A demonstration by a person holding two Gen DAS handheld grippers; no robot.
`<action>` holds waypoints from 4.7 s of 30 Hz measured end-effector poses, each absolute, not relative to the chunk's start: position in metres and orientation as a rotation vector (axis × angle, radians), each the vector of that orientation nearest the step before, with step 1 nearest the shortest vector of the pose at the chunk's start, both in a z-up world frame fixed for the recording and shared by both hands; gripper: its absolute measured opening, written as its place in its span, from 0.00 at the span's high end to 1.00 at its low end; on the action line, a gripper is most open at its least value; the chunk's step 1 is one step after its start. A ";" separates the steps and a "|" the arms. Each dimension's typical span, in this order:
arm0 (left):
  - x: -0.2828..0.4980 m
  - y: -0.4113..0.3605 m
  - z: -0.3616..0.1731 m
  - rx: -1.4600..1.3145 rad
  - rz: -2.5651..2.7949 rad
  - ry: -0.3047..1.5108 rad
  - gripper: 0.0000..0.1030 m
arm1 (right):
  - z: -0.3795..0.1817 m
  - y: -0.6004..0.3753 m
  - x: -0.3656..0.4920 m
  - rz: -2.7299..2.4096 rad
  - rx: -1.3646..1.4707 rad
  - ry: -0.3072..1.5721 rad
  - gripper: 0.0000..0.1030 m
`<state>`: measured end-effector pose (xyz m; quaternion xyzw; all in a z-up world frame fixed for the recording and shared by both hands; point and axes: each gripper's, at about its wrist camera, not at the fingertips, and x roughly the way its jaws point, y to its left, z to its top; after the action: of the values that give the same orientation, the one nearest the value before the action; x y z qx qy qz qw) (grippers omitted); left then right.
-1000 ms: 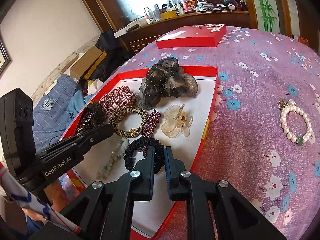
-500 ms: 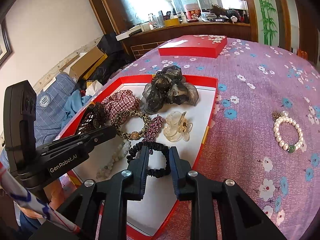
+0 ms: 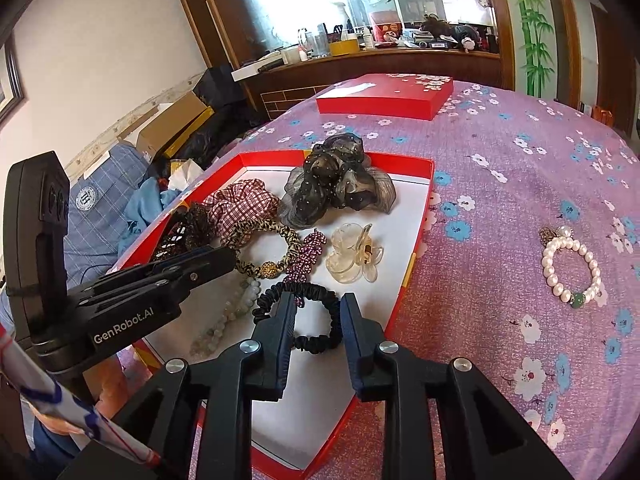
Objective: Organize jewelry
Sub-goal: 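Open both grippers in the tray and move them to the pearl pieces, then grasp the green-bead pearl bracelet with left gripper while right grasps the pearl brooch, then lower the pearl bracelet into the tray with left while right carries the brooch there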
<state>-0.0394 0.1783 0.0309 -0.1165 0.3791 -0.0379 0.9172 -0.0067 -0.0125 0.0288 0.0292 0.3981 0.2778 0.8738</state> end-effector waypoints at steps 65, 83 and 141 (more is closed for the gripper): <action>0.098 -0.059 0.020 -0.027 -0.298 1.153 0.67 | 0.033 -0.250 0.087 0.222 0.448 0.901 0.67; 0.067 -0.015 0.060 -0.080 -0.296 0.898 0.91 | 0.026 -0.221 0.102 0.263 0.411 1.013 0.67; -0.062 0.151 0.111 -0.260 -0.181 0.737 0.91 | 0.099 -0.056 -0.018 0.645 0.175 0.728 0.85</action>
<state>-0.0624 0.1506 0.1108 -0.1265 0.3589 -0.0880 0.9206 -0.0178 -0.0559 0.0986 0.0839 0.3492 0.3093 0.8805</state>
